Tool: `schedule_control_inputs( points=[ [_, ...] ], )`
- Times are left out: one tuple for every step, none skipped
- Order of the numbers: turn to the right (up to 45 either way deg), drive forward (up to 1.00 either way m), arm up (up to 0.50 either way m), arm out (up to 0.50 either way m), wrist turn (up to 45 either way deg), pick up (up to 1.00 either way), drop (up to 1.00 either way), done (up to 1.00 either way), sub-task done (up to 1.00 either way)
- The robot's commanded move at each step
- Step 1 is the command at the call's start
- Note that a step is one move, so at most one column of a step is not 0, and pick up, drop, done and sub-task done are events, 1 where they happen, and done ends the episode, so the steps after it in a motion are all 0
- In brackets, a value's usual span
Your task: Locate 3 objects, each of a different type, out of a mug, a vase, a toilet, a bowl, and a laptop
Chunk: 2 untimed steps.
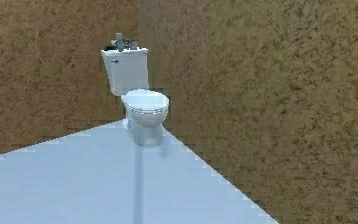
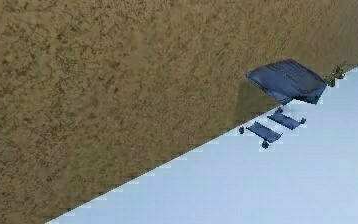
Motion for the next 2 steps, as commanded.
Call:
schedule_control_inputs(
  points=[
    [0.0,1.00,0.00,0.00,0.0,0.00,0.00,0.00,0.00],
    [-30.0,0.00,0.00,0.00,0.0,0.00,0.00,0.00,0.00]
  ],
)
